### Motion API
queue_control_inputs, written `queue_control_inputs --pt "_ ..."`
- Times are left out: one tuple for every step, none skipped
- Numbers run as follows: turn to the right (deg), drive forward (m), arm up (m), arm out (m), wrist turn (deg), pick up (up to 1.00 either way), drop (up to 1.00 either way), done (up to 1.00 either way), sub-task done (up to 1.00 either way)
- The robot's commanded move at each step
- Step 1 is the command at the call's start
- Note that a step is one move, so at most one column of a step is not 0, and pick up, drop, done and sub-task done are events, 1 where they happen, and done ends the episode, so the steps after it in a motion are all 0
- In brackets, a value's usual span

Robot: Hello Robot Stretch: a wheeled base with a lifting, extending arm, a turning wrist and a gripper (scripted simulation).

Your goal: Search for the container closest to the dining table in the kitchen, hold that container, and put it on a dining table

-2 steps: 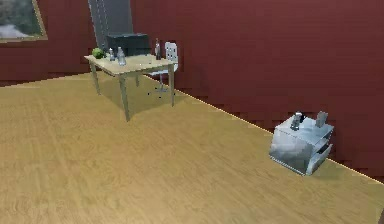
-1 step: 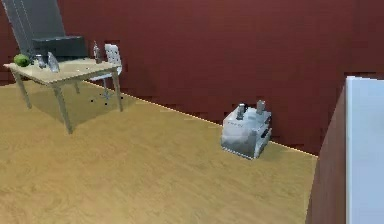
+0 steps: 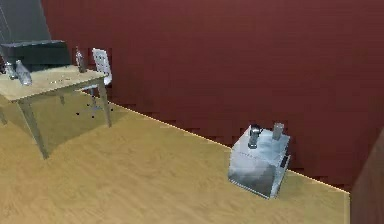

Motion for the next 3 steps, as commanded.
queue_control_inputs --pt "33.0 0.00 0.00 0.00 0.0 0.00 0.00 0.00 0.00" --pt "0.0 0.95 0.00 0.00 0.0 0.00 0.00 0.00 0.00" --pt "-45.0 0.00 0.00 0.00 0.0 0.00 0.00 0.00 0.00"
